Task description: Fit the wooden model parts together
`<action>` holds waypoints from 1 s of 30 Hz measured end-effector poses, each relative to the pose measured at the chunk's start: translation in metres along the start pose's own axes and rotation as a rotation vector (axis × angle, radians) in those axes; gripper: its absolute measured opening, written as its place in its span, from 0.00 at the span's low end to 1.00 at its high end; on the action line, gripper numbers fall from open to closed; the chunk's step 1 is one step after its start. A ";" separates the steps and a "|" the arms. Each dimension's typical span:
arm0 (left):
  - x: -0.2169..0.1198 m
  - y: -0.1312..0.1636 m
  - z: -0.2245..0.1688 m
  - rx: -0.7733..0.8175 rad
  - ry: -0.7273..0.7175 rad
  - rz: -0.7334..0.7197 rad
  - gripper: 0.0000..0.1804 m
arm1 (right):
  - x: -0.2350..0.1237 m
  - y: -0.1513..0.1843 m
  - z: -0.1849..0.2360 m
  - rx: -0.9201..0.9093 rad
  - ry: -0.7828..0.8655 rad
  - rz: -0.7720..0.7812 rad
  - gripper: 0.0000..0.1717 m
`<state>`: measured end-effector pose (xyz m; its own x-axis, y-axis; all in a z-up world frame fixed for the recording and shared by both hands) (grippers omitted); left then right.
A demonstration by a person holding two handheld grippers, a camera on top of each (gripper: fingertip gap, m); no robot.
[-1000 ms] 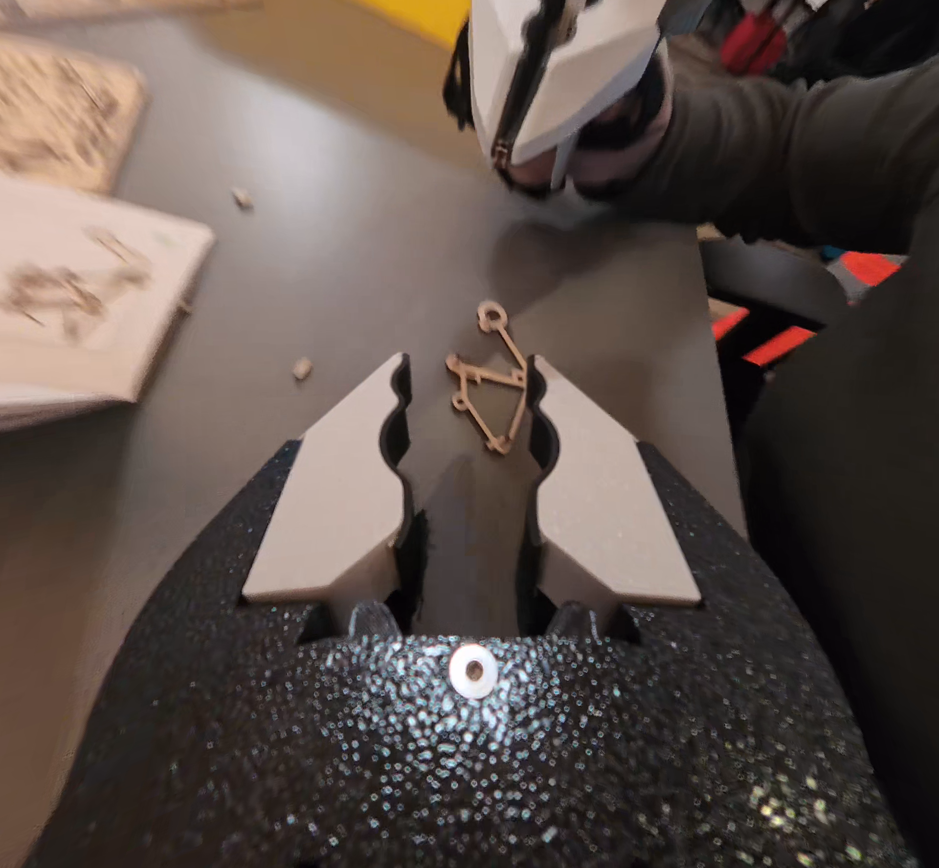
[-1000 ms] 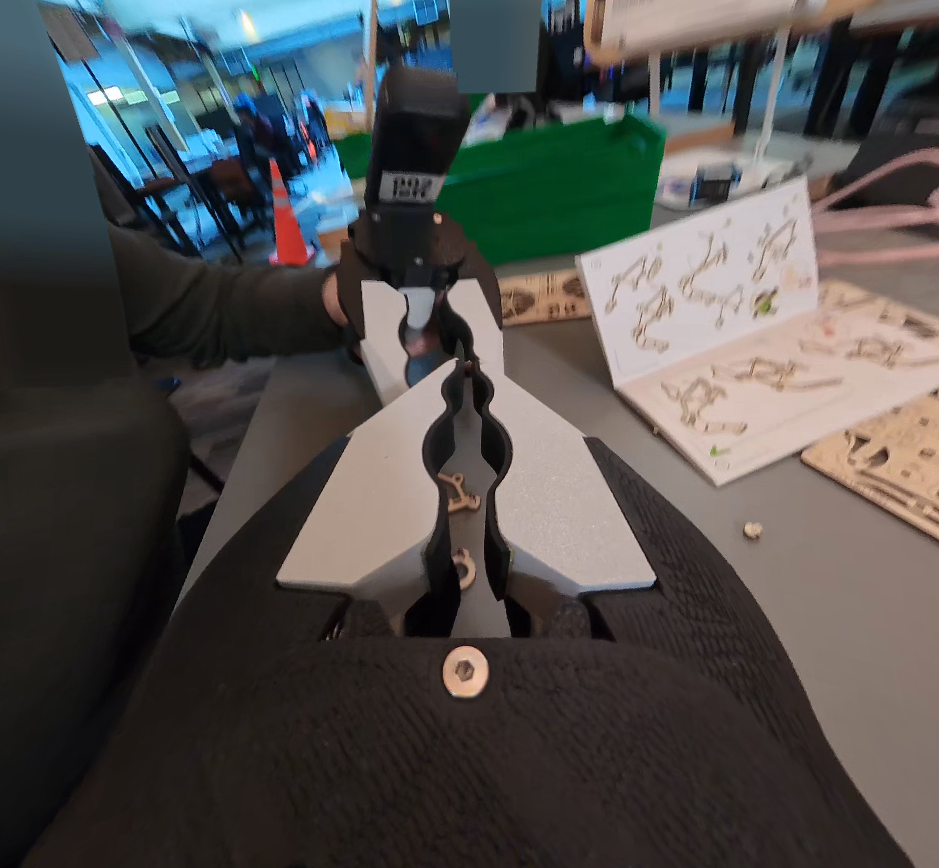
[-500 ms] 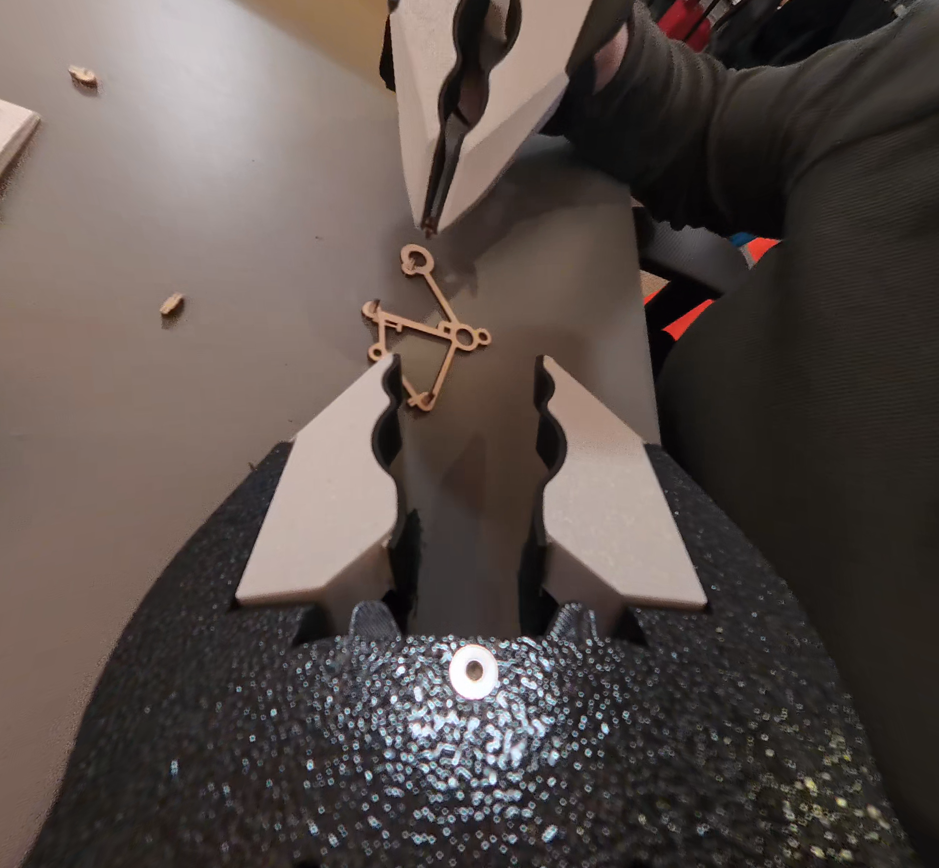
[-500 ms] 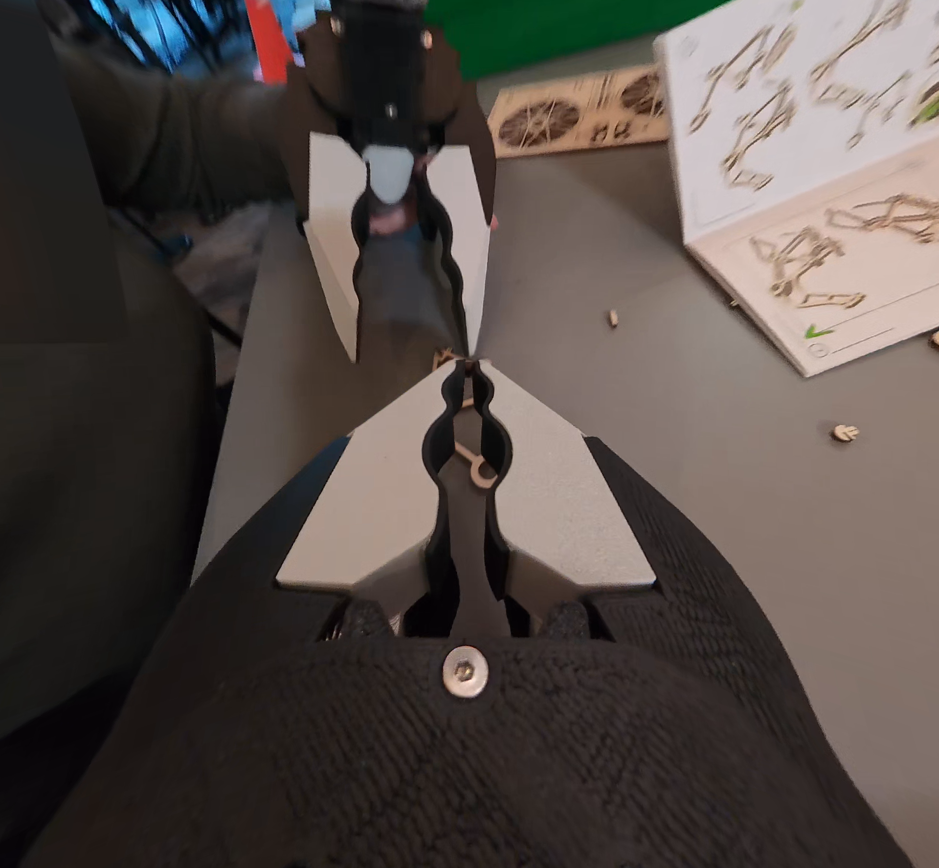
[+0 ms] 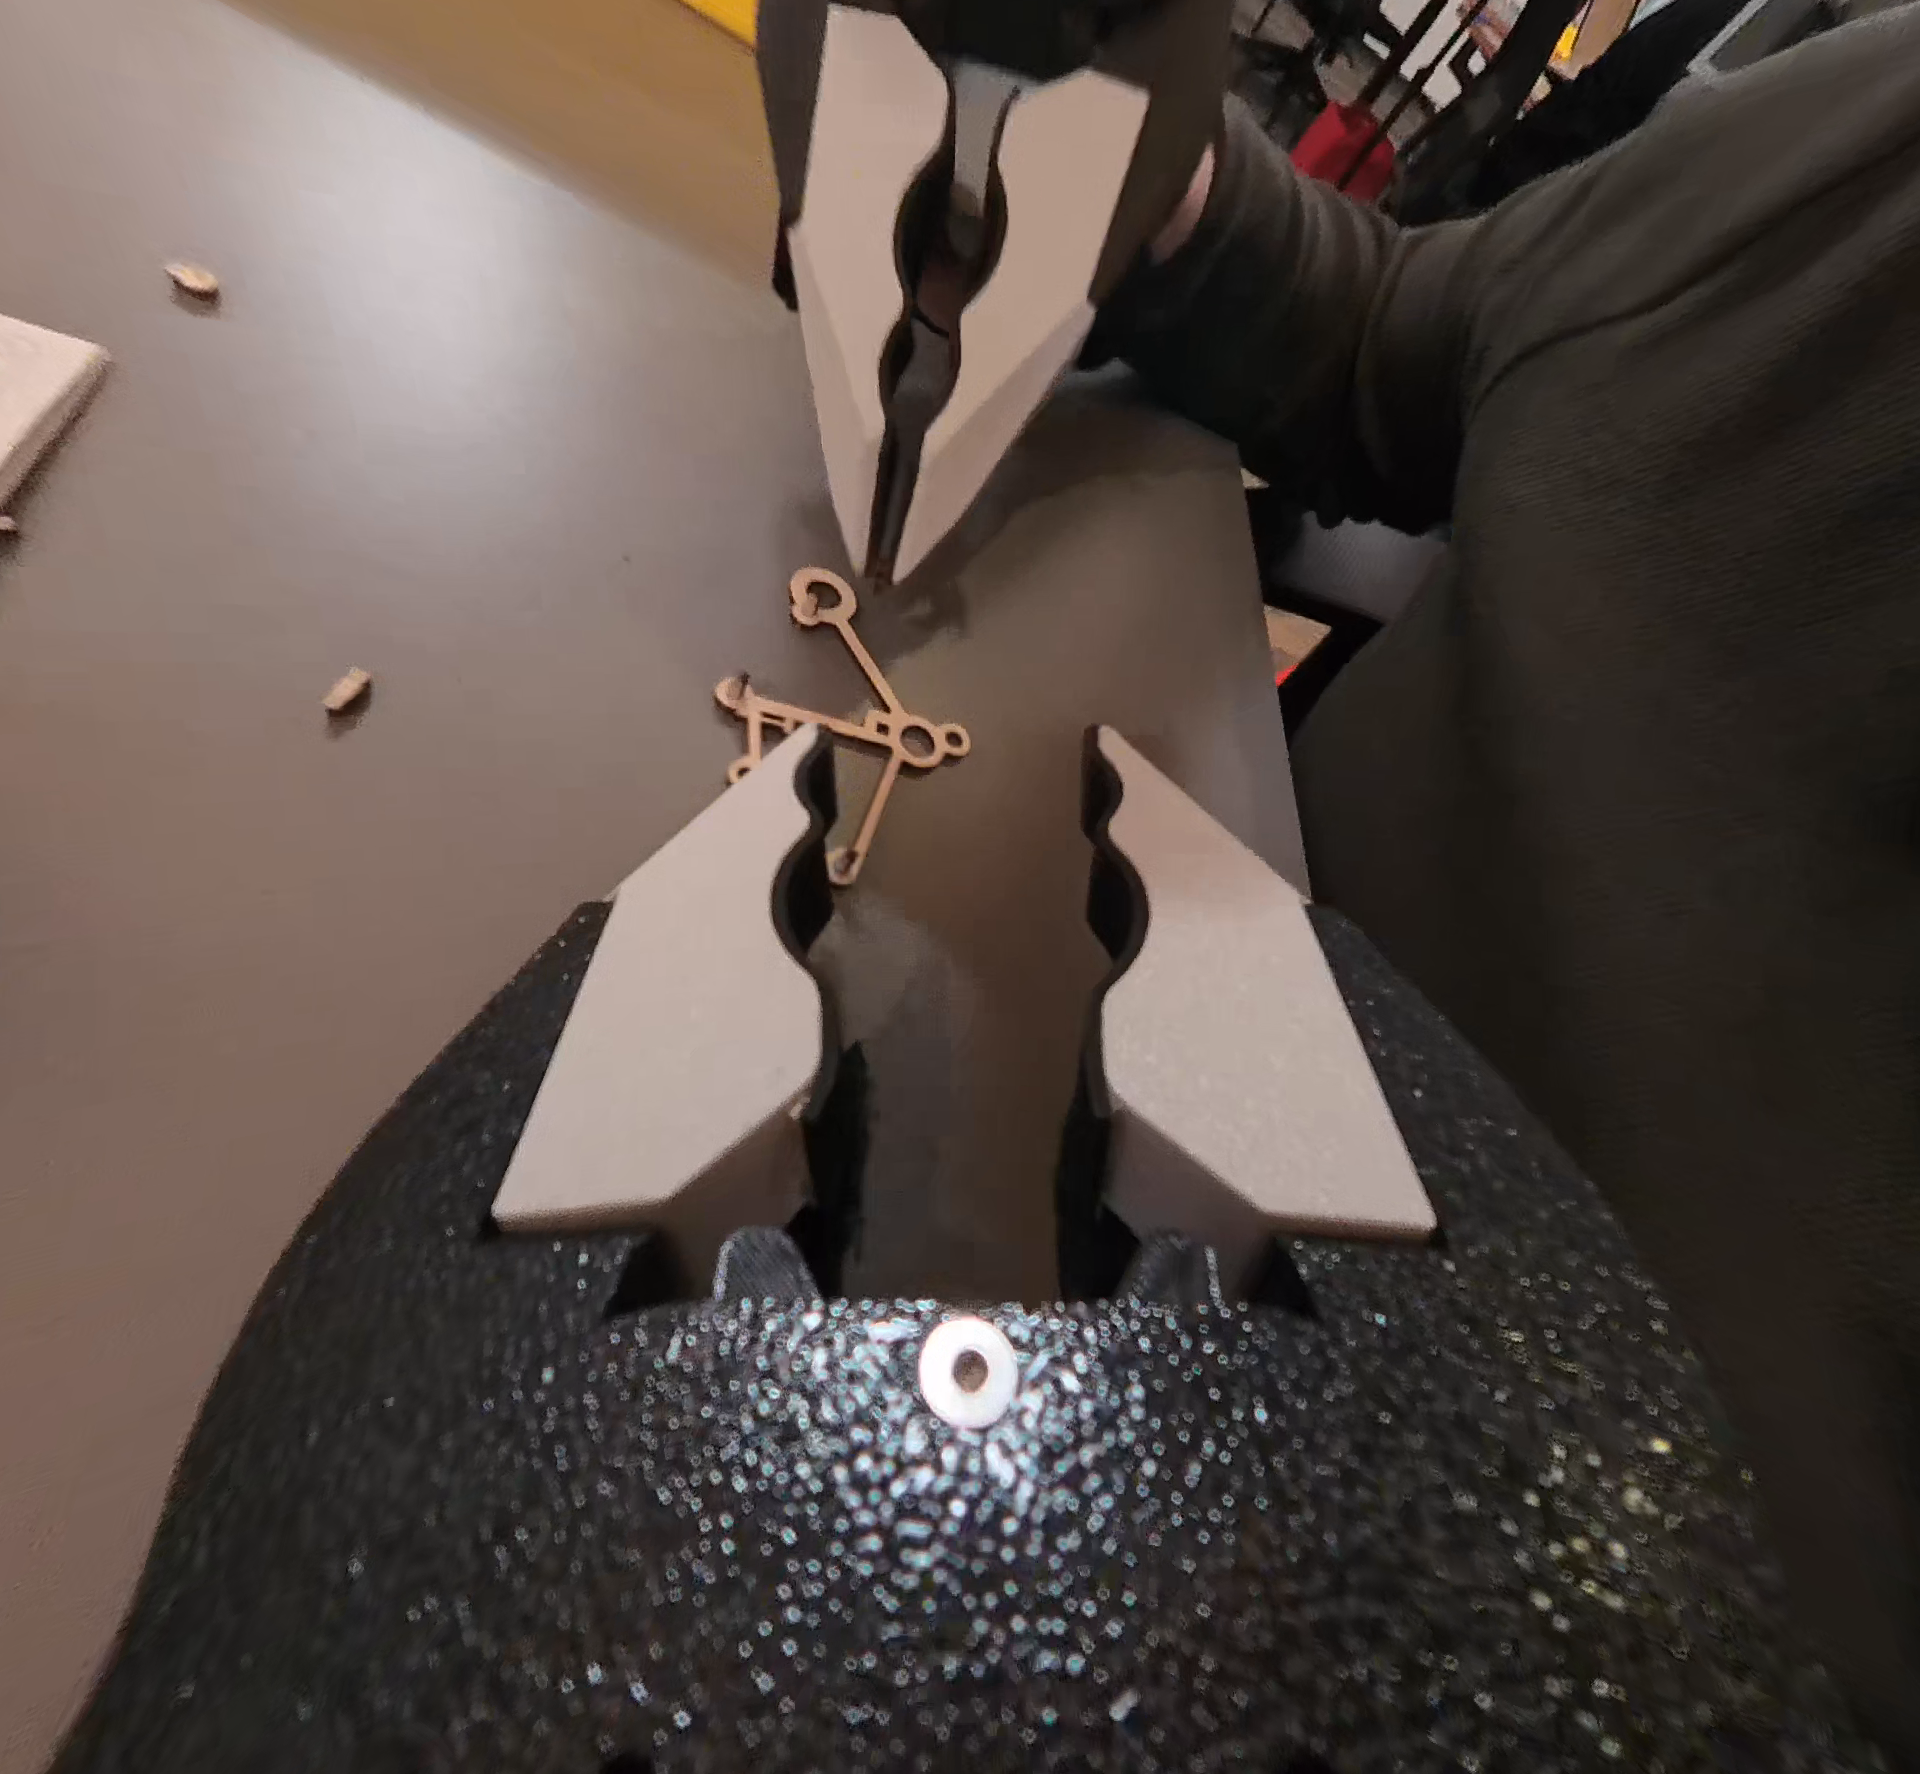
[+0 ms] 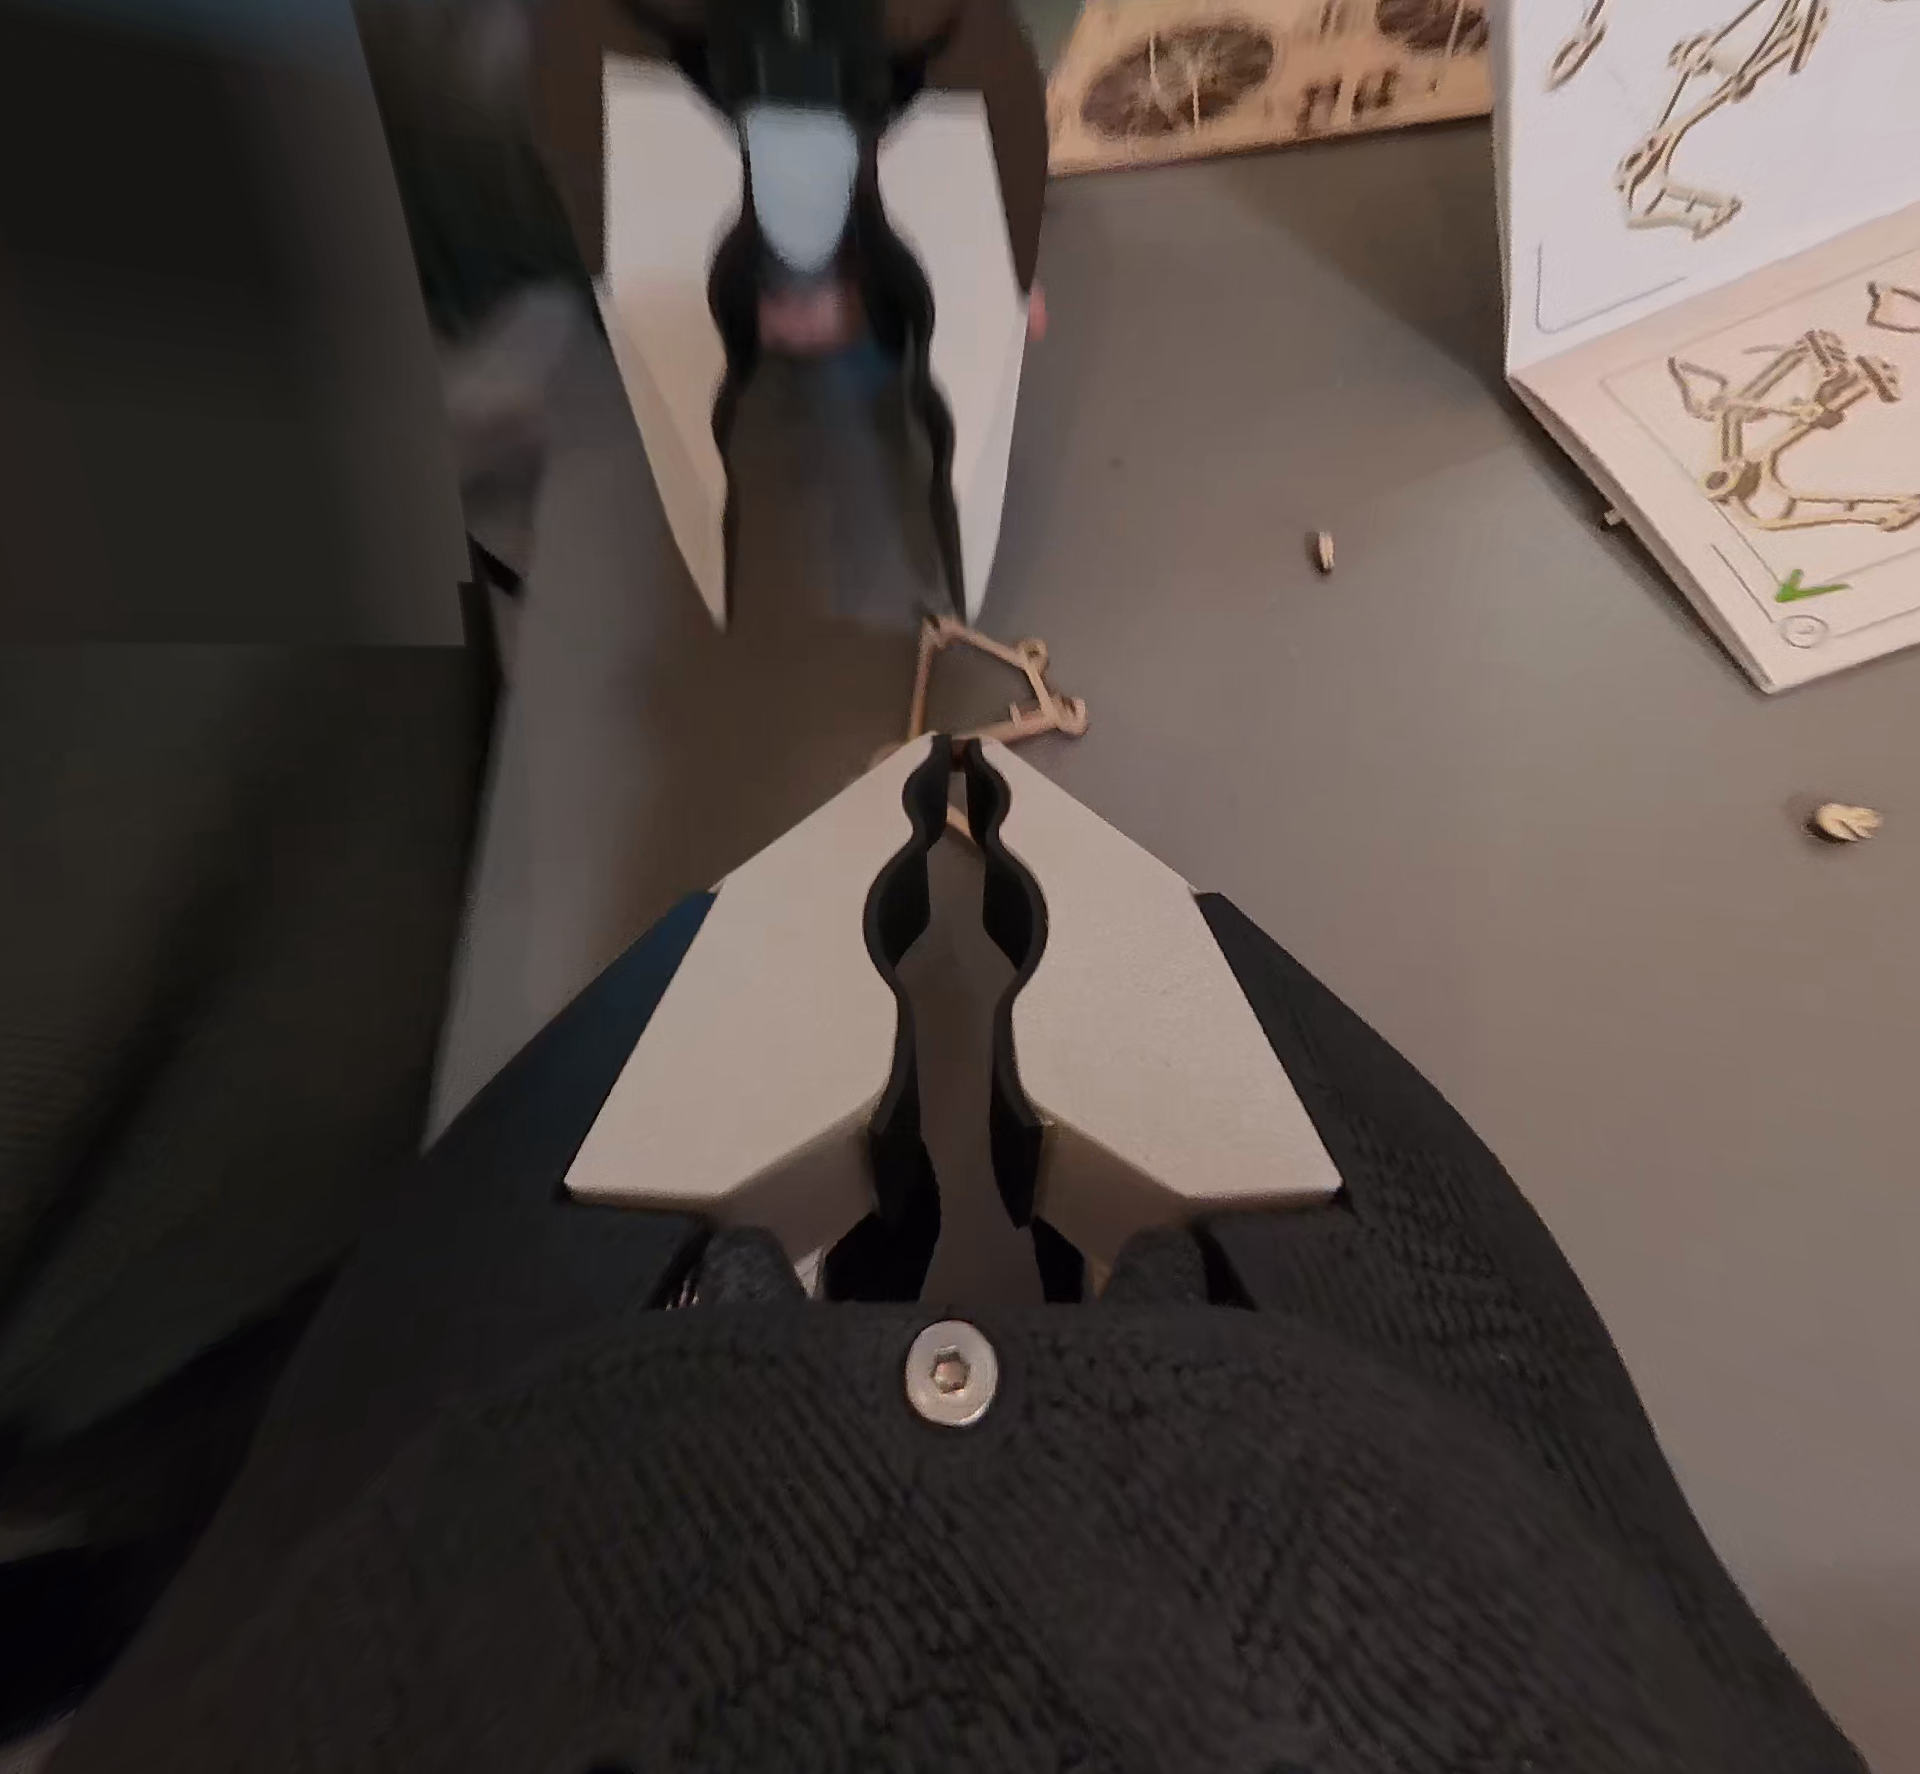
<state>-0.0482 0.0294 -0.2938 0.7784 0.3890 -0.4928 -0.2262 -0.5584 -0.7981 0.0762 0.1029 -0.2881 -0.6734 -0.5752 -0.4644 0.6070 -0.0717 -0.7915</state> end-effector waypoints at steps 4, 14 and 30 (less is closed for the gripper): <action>-0.001 -0.003 0.003 0.044 -0.038 -0.054 0.25 | 0.004 0.008 0.004 -0.064 0.047 0.155 0.01; -0.002 -0.006 0.004 0.086 -0.087 -0.068 0.22 | 0.008 0.013 0.008 -0.151 0.102 0.265 0.01; 0.002 0.001 0.002 0.306 -0.155 -0.035 0.00 | 0.005 0.005 -0.010 -0.052 0.157 0.036 0.01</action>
<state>-0.0483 0.0308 -0.2965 0.6959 0.5237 -0.4913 -0.3841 -0.3066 -0.8709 0.0720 0.1076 -0.2982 -0.7118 -0.4419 -0.5460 0.6120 -0.0088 -0.7908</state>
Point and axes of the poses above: each gripper's, where its closed fingertips meet, x out along the fingers, y out of its underside, z = x × y across the jaws, the point moved 7 cm from there along -x, back along the fingers, and after that the axes turned 12 degrees about -y, right-handed, at the moved point
